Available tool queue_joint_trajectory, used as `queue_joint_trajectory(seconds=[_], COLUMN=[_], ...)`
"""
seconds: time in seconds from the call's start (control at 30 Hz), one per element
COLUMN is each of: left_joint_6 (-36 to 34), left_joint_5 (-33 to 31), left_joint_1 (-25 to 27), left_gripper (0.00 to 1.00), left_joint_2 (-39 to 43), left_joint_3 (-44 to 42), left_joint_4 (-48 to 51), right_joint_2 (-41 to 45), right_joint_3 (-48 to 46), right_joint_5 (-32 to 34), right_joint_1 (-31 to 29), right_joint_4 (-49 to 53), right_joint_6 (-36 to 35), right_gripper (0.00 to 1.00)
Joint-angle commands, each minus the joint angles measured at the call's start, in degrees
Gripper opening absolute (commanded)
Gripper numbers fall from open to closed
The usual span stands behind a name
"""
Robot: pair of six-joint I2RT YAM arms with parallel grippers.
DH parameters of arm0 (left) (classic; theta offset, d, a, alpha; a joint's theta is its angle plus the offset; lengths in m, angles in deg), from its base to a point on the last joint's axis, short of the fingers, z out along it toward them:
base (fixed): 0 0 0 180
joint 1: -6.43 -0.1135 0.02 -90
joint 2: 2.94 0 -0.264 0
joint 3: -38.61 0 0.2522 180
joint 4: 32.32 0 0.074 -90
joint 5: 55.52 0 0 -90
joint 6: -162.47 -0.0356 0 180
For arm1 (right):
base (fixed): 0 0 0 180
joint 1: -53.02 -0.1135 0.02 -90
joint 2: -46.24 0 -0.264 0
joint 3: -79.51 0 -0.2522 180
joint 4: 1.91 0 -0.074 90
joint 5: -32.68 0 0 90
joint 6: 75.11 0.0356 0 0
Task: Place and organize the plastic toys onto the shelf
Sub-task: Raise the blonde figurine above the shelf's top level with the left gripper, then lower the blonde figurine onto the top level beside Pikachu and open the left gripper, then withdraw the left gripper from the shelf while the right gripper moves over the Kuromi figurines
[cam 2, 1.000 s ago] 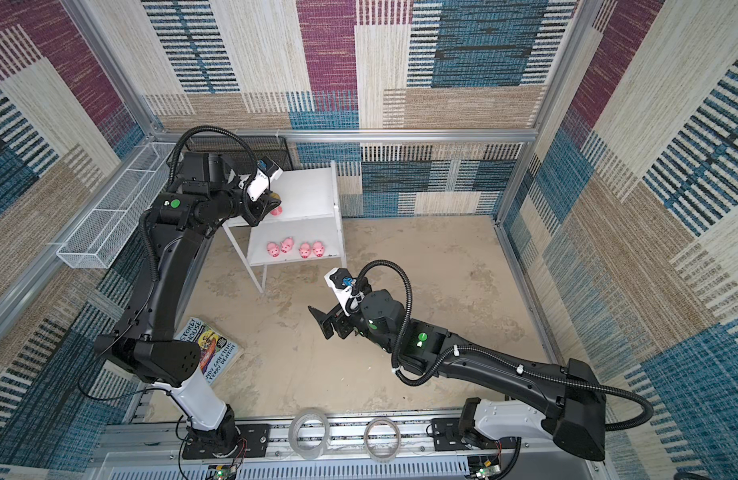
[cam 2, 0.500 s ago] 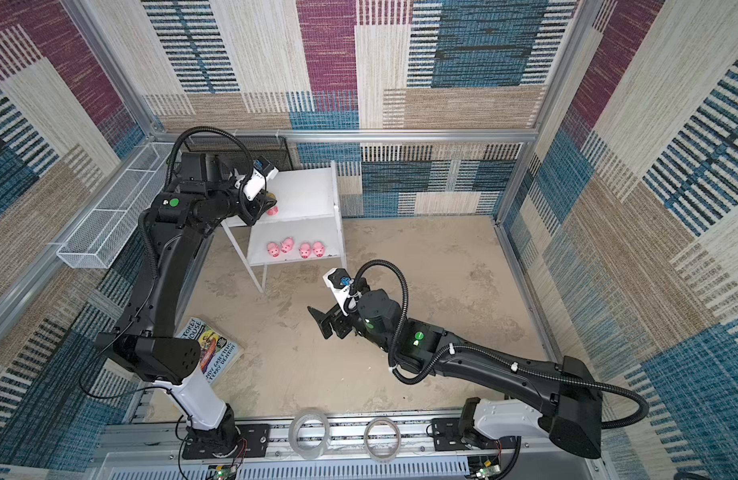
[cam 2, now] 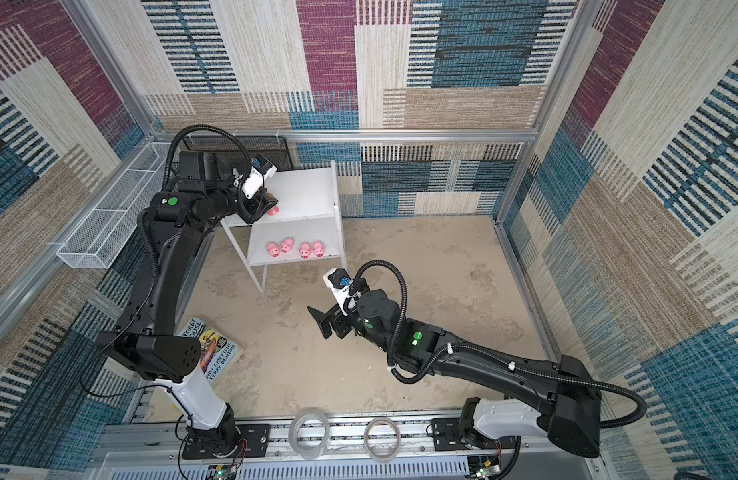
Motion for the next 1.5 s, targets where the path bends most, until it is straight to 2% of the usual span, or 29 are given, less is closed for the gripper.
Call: queue_joint_trajectory(seconds=[0.0,0.53,0.77,0.8,0.83,0.93,1.1,1.23,1.47], left_joint_6=[-0.2,2.8,6.8,8.0,9.4,14.9,21.6,24.2,32.3], left_joint_5=[1.3,3.2,0.4,0.5,1.0,2.9,3.0,-1.0,-2.0], left_joint_1=[0.0,0.4,4.2,4.9,5.2,6.0,9.4,15.9,24.5], left_gripper=[0.5,0.7,0.85,0.88,0.96,0.98,0.98,0.98,0.93], left_joint_2=[-0.1,4.5,8.6,9.4,10.3,14.3,24.3,31.9,40.2], left_joint_3=[0.6,1.1,-1.8,-2.9,-4.1,-11.0,-28.9,-42.2,-60.4], left_joint_4=[-1.6,-2.7,-2.7,-2.9,-3.1,-6.5,-16.2,-20.8,-26.3], right_joint_2=[-0.1,-0.1,-0.9,-0.8,-0.6,0.0,2.0,4.4,7.9], right_joint_3=[-0.1,-0.2,0.4,0.1,-0.3,-2.0,-6.9,-10.6,-15.4], right_joint_5=[-0.2,0.9,4.8,4.5,4.1,3.1,1.3,0.3,-1.4], right_joint_1=[-0.1,0.0,0.6,0.9,1.2,1.8,3.1,4.6,9.1], right_joint_4=[-1.8,-2.2,2.5,2.8,3.2,4.3,5.4,7.4,11.5], right_joint_6=[0.4,0.6,5.0,5.9,6.6,8.5,11.6,13.4,18.0], right_gripper=[1.0,1.0,1.0,1.0,1.0,1.0,0.99,1.0,1.0])
